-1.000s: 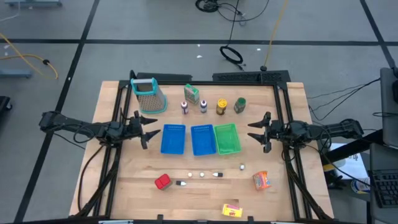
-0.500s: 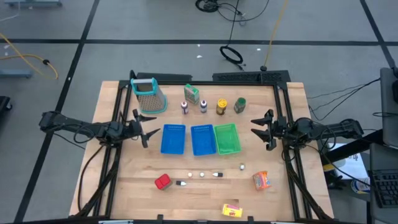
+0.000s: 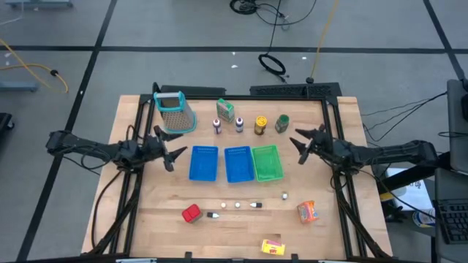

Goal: Pick & Place Kitchen Items
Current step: Put the green spice bottle into the right blue bin

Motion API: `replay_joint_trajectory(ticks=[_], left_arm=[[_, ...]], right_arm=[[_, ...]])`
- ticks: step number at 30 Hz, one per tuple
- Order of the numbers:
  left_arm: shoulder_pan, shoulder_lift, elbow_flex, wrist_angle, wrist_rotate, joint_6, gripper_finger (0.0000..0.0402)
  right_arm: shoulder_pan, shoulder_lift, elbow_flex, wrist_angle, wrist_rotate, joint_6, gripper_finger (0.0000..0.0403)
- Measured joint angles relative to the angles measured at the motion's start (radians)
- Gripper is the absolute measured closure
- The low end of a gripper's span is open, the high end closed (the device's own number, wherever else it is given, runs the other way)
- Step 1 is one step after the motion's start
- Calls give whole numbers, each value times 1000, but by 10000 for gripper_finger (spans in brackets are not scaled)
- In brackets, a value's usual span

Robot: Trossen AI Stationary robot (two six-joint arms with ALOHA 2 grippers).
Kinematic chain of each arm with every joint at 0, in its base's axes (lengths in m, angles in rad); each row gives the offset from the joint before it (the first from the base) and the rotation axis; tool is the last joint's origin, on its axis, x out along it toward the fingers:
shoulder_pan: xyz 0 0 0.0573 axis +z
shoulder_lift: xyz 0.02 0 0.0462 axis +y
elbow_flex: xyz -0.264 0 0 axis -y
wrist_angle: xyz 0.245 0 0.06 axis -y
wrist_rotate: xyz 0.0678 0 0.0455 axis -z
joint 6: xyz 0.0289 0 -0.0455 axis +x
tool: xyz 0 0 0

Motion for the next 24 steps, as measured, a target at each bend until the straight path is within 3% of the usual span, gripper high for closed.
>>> replay_joint_trajectory(ticks=[10, 24], left_arm=[[1, 0, 0, 182, -14, 32, 135], [1, 0, 0, 191, -19, 40, 135]], right_arm=[[-130, 169, 0, 86, -4, 38, 125], [-201, 401, 0, 261, -8, 95, 94]])
